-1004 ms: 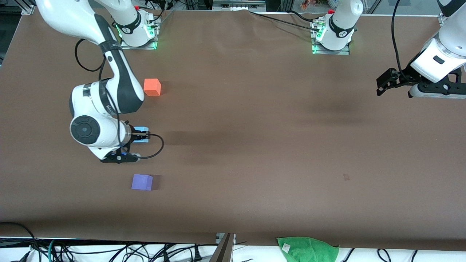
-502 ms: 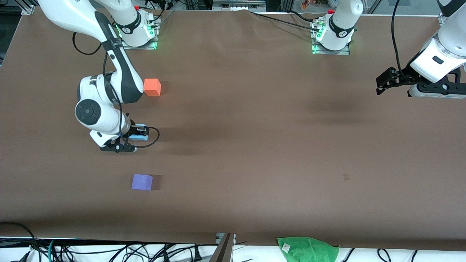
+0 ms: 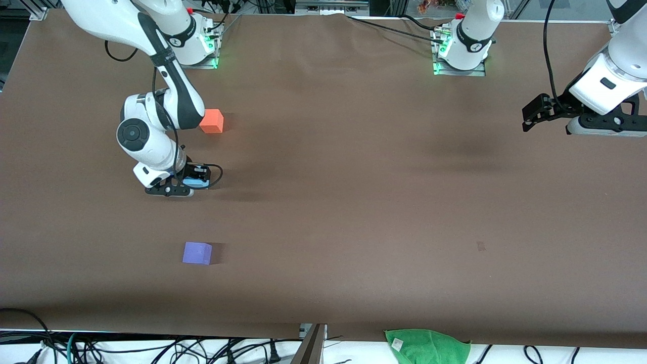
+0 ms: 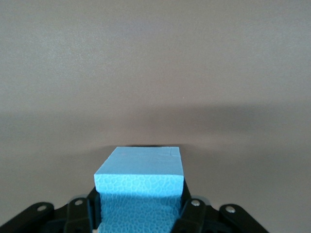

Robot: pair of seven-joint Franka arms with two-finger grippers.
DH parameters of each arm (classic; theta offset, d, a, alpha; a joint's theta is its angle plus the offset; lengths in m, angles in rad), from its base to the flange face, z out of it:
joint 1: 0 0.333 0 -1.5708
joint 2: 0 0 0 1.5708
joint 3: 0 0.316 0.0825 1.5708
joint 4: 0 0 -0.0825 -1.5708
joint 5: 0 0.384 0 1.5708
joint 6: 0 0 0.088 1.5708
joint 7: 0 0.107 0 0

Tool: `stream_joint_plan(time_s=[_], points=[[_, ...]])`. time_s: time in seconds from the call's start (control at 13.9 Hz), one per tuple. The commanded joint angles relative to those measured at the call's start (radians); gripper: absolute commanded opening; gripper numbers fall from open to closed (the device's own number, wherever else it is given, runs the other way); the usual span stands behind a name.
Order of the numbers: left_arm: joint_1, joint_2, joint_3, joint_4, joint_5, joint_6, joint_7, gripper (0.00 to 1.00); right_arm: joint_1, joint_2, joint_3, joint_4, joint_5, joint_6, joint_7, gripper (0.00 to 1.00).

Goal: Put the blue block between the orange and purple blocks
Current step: 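Lower the block between the orange and purple blocks, open the right gripper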

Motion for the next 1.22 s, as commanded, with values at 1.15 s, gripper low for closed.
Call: stream_joint_plan(time_s=[1.15], points=[[0.002,0.001,-0.001,0.014,0.018,-0.018,0.016,1.00,0.010,-0.007,0.020,-0.106,0.014,0.162,0.006,0.35]])
